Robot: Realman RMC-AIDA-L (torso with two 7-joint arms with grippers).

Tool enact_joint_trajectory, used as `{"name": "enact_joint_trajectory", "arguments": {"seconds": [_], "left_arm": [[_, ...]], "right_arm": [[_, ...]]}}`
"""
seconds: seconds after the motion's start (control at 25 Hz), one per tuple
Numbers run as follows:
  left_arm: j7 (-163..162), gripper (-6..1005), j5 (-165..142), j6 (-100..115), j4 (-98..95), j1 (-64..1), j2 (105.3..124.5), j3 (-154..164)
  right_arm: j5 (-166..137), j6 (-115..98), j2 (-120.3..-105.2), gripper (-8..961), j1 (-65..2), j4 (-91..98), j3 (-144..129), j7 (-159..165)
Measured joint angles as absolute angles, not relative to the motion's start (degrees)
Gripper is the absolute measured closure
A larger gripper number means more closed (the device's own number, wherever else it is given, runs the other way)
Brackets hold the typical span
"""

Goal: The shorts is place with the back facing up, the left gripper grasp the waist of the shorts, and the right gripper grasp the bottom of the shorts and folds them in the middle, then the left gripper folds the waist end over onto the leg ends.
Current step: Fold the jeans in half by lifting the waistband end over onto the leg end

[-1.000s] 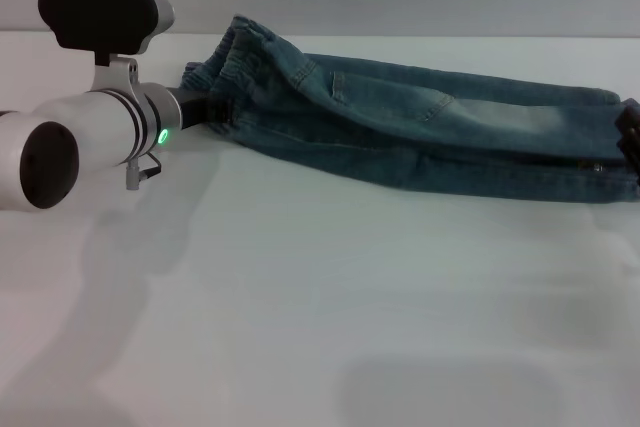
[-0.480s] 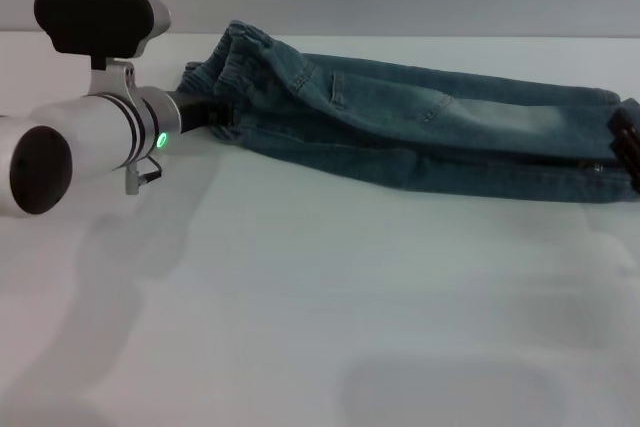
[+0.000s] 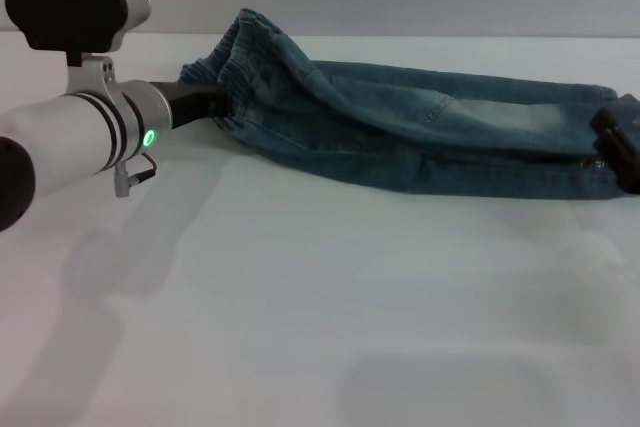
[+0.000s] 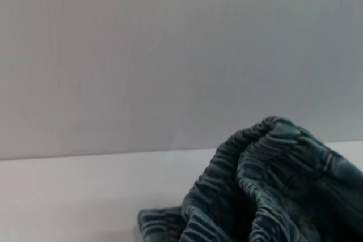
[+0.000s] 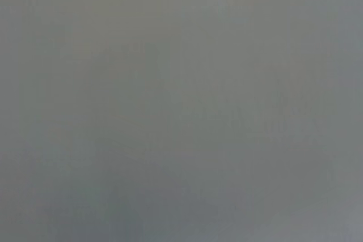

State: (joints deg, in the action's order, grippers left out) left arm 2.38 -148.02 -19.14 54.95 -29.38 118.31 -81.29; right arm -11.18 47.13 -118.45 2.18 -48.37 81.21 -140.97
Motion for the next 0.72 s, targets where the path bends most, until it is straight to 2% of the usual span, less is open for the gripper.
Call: {"name": "enact_joint_trajectory", "arguments": {"seconds": [0.72], "left_arm": [[2.45,955,-150.28,-26.96,74.21,-19.3,118.21,-79.78]], "right_arm": [[-22.95,46.44,-118.53,506,-10.8,-42.27,74.53,-134.26]]}}
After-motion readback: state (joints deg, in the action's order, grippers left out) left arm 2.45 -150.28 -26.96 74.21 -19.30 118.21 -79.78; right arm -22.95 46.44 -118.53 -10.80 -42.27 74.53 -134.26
